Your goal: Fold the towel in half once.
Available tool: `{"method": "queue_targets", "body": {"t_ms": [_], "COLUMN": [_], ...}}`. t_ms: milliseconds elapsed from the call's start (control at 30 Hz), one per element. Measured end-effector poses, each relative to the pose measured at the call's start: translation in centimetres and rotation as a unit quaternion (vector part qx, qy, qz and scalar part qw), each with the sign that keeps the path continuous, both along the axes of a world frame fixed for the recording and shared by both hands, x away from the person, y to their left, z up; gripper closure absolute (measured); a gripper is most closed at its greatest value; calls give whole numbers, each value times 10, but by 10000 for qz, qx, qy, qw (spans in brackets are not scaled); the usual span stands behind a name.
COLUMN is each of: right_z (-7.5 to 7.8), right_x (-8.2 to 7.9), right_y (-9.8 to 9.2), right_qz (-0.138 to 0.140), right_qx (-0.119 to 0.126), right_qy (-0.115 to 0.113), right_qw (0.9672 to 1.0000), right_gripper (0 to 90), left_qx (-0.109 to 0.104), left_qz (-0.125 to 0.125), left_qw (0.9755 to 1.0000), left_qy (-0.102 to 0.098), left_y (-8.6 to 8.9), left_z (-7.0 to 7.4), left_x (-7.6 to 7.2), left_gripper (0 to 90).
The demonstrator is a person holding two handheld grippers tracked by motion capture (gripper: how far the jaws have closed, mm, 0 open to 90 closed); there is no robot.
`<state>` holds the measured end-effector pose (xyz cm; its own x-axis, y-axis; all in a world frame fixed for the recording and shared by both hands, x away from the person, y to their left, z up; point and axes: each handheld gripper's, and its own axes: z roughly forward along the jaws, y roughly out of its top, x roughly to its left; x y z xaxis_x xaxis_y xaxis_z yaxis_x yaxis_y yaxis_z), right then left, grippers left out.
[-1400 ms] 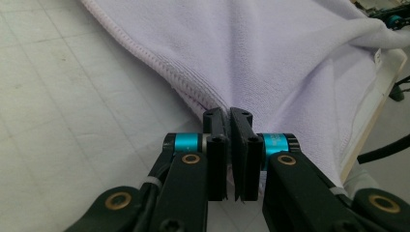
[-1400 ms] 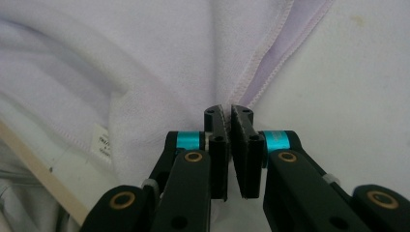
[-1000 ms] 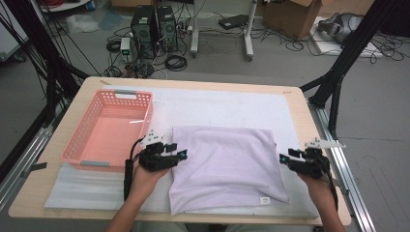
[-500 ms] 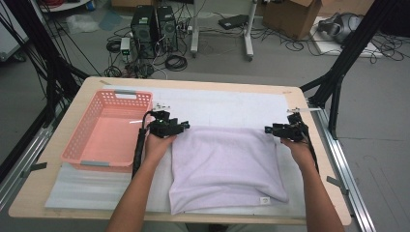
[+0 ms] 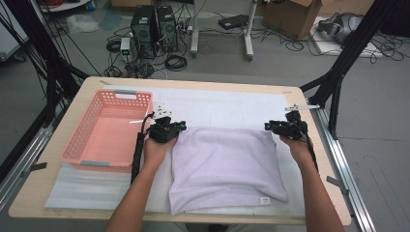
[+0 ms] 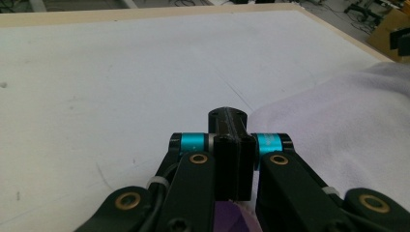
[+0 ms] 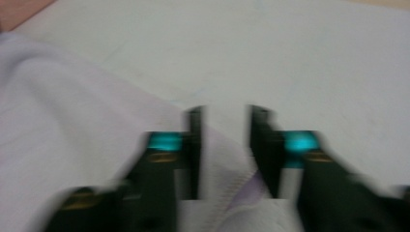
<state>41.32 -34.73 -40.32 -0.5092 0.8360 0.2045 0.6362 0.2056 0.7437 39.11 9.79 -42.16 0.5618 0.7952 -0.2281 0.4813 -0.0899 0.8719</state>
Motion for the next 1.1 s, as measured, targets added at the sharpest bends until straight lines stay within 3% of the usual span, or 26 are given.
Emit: {"method": "queue_targets", "body": {"t_ms": [67,133,200,267,400,467,600,733,867,1000,1100], "right_z": [-10,-19,-22,-17,-2,5,11,4,-8,-21,-28], "right_x": [6,9,11,8,-4,-17,-44,-73,-96,-108,-112], "right_y": [0,3,6,9,8,3,-4,-5,-10,-15,-18], "right_qz": [-104,-115,36,117,226,274,532,817,884,926,921], "right_qx": [-86,-308,-314,-337,-374,-301,-131,-123,-109,-338,-215], "right_qy": [352,547,593,323,-141,-423,-746,-722,-706,-511,-422], "right_qw": [9993,9980,9977,9988,9989,9983,9957,9940,9935,9938,9946], "right_gripper": [456,494,771,826,824,823,821,821,822,821,786], "left_qx": [-35,-42,-68,-119,-168,-224,-150,-36,95,78,18], "left_qz": [6,-8,-30,-87,-231,-292,-484,-602,-576,-478,-434], "left_qw": [10000,10000,9999,9998,9996,9993,9987,9981,9978,9979,9984], "left_qy": [-22,25,93,142,16,-58,-42,115,327,431,364], "left_y": [0,0,1,2,3,4,6,11,18,28,30], "left_z": [1,0,0,1,10,12,9,-2,-16,-25,-23], "left_x": [0,0,0,-1,-12,-20,-41,-57,-67,-75,-79], "left_gripper": [896,896,897,898,899,898,898,898,898,898,895]}}
